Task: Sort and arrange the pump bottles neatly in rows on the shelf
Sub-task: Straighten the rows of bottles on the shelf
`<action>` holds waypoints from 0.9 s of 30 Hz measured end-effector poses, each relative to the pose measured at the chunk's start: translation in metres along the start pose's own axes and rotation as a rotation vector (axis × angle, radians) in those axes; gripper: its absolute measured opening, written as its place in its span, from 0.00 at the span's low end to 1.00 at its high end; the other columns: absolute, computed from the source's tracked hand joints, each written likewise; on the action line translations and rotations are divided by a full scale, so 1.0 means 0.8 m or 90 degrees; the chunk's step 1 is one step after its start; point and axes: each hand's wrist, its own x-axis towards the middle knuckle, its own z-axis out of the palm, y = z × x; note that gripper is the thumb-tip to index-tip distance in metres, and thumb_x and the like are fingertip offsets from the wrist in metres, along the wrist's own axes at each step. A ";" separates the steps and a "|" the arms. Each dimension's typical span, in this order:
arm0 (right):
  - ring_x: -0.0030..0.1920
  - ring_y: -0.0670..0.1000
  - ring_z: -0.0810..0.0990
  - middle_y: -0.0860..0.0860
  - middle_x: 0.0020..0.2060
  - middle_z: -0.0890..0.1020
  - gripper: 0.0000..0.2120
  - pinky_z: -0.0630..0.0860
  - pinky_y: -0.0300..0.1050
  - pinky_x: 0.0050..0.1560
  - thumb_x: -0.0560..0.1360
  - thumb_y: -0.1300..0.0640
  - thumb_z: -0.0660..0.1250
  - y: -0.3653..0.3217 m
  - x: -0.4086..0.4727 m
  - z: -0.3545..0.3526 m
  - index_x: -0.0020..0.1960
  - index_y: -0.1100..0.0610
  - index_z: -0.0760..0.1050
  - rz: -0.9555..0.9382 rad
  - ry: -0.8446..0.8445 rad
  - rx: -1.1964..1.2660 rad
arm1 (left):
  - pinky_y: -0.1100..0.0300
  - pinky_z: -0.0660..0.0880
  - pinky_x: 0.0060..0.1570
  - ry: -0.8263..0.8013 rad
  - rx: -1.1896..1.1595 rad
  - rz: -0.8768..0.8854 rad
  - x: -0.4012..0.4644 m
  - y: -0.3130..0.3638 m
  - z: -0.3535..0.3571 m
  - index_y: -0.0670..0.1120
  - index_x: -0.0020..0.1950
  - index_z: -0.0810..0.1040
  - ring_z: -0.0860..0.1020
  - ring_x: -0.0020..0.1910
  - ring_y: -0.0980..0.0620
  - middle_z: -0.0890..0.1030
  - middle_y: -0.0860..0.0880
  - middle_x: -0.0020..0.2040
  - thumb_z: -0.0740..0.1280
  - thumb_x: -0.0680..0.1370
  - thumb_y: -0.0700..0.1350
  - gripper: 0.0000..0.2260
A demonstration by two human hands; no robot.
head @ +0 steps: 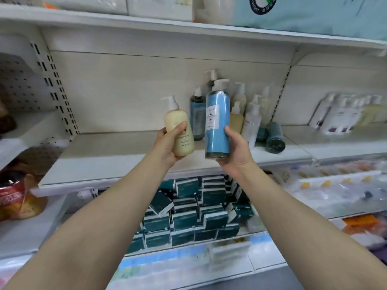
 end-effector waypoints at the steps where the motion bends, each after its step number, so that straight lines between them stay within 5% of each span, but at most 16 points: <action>1: 0.51 0.55 0.81 0.57 0.53 0.83 0.23 0.79 0.50 0.52 0.74 0.49 0.70 0.002 -0.011 0.004 0.66 0.58 0.77 -0.008 0.006 0.011 | 0.39 0.80 0.42 -0.010 0.005 -0.003 -0.013 0.000 -0.002 0.50 0.68 0.71 0.80 0.57 0.41 0.80 0.45 0.62 0.80 0.68 0.49 0.32; 3: 0.49 0.54 0.82 0.55 0.49 0.85 0.21 0.79 0.49 0.52 0.74 0.48 0.71 0.008 -0.036 0.014 0.64 0.57 0.77 -0.022 0.016 0.020 | 0.36 0.80 0.46 -0.012 0.012 -0.005 -0.038 -0.002 -0.006 0.50 0.67 0.71 0.79 0.57 0.41 0.80 0.45 0.61 0.80 0.68 0.50 0.31; 7: 0.47 0.52 0.83 0.55 0.50 0.84 0.45 0.81 0.48 0.48 0.53 0.43 0.86 0.019 -0.084 0.024 0.66 0.55 0.75 -0.016 0.025 0.025 | 0.34 0.78 0.51 -0.024 0.006 -0.016 -0.086 -0.016 -0.014 0.50 0.68 0.70 0.79 0.56 0.42 0.79 0.46 0.60 0.78 0.71 0.49 0.29; 11: 0.45 0.51 0.84 0.54 0.49 0.84 0.51 0.82 0.47 0.47 0.49 0.44 0.87 0.029 -0.137 0.017 0.67 0.56 0.73 -0.025 0.048 0.004 | 0.34 0.79 0.49 -0.037 0.012 -0.049 -0.126 -0.046 -0.027 0.51 0.67 0.70 0.79 0.56 0.41 0.79 0.46 0.60 0.78 0.71 0.49 0.28; 18: 0.46 0.54 0.82 0.56 0.50 0.83 0.45 0.80 0.49 0.44 0.59 0.47 0.83 0.020 -0.207 -0.024 0.70 0.60 0.71 -0.050 0.107 -0.071 | 0.42 0.81 0.40 -0.073 0.029 -0.084 -0.173 -0.088 0.004 0.49 0.68 0.70 0.81 0.53 0.42 0.79 0.44 0.60 0.77 0.72 0.49 0.27; 23: 0.46 0.53 0.83 0.56 0.51 0.83 0.37 0.81 0.48 0.43 0.64 0.49 0.78 -0.024 -0.232 -0.068 0.69 0.60 0.73 -0.093 0.150 -0.091 | 0.35 0.79 0.51 -0.108 0.039 -0.086 -0.183 -0.117 0.072 0.49 0.67 0.70 0.80 0.55 0.41 0.80 0.45 0.59 0.77 0.72 0.49 0.27; 27: 0.48 0.55 0.83 0.57 0.50 0.83 0.31 0.82 0.49 0.43 0.67 0.52 0.76 -0.075 -0.239 -0.113 0.66 0.61 0.74 -0.115 0.203 -0.100 | 0.36 0.79 0.49 -0.149 0.046 -0.081 -0.179 -0.140 0.147 0.50 0.66 0.72 0.80 0.54 0.41 0.80 0.45 0.59 0.77 0.71 0.48 0.26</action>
